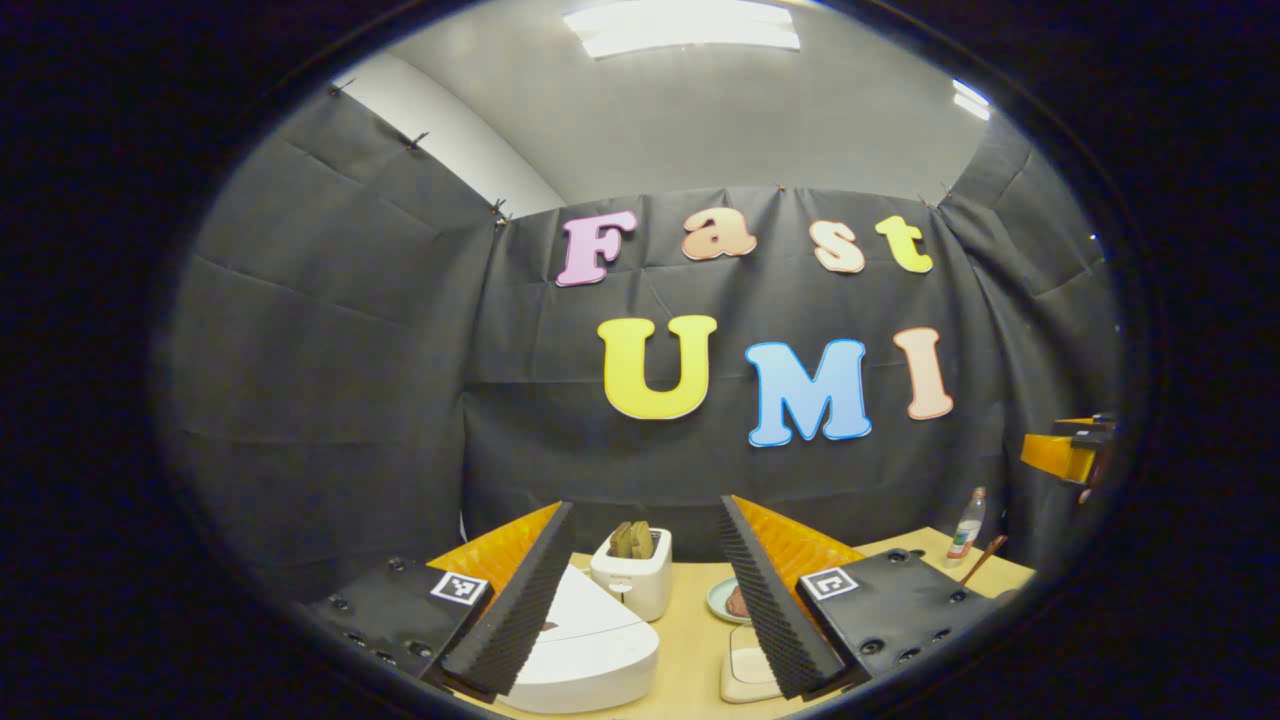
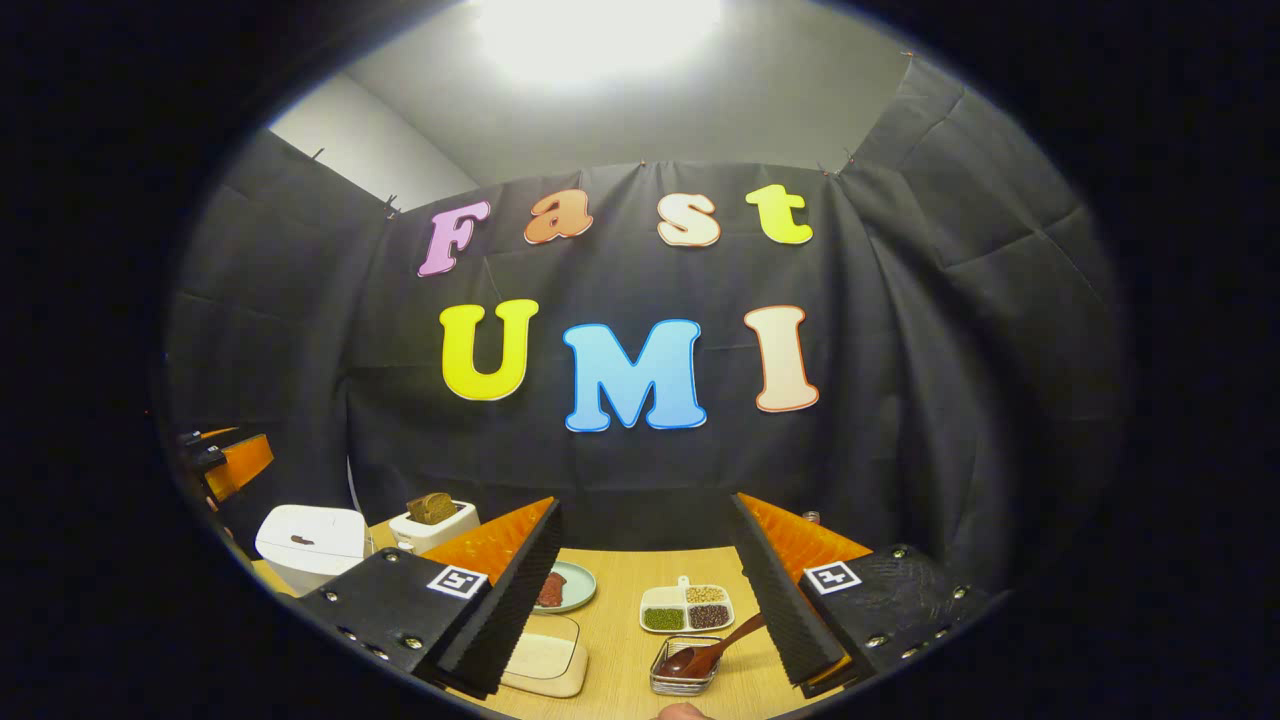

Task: Close the left gripper, press the button to open the rice cooker; take a wooden spoon from the chopstick holder with the right hand, scoop a spoonful of rice and pour it into the rice cooker, then put the wooden spoon back into the chopstick holder.

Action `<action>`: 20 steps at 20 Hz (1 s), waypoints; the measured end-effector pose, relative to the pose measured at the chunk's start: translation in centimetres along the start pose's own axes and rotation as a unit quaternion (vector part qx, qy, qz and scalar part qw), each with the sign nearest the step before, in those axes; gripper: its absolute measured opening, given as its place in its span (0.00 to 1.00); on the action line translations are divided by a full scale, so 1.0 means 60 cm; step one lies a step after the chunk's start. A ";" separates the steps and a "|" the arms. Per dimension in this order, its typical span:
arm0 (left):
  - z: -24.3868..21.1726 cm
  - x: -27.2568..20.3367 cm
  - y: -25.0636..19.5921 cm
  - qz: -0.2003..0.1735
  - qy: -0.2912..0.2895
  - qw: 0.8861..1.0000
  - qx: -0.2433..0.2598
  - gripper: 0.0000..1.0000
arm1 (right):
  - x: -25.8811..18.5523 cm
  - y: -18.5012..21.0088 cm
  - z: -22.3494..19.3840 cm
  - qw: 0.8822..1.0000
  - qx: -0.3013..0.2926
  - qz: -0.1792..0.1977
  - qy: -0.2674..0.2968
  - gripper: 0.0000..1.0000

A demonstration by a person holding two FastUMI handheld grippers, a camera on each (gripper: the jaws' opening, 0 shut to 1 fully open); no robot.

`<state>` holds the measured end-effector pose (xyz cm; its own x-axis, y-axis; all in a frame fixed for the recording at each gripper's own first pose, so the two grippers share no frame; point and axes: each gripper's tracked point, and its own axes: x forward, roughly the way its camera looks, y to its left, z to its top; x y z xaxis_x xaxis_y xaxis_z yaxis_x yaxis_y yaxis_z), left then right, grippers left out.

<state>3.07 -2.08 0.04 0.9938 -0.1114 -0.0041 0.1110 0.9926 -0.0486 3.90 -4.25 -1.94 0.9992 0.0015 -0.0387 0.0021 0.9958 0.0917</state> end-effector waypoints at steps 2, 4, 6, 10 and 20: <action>0.002 -0.011 -0.013 -0.009 -0.001 1.000 -0.005 1.00 | 0.000 0.004 -0.001 1.000 0.001 0.003 -0.001 0.99; 0.006 -0.017 -0.024 -0.015 -0.003 1.000 -0.005 0.99 | 0.000 0.006 -0.001 1.000 -0.001 0.004 -0.003 0.99; 0.014 -0.015 -0.032 -0.020 -0.009 1.000 -0.004 0.98 | 0.001 0.005 0.001 1.000 -0.002 0.003 -0.005 0.99; 0.028 -0.021 -0.037 -0.025 -0.018 1.000 0.003 0.96 | -0.002 0.004 0.009 1.000 0.003 0.000 -0.012 0.99; 0.017 -0.017 -0.034 -0.023 -0.014 1.000 -0.007 0.95 | -0.005 0.010 0.011 1.000 -0.005 0.000 -0.013 0.99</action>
<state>1.85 -3.92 1.18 0.9874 -0.1560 0.0269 0.1574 0.9856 -0.0616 3.66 -3.75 -1.21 0.9999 -0.0011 -0.0135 0.0022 0.9967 0.0814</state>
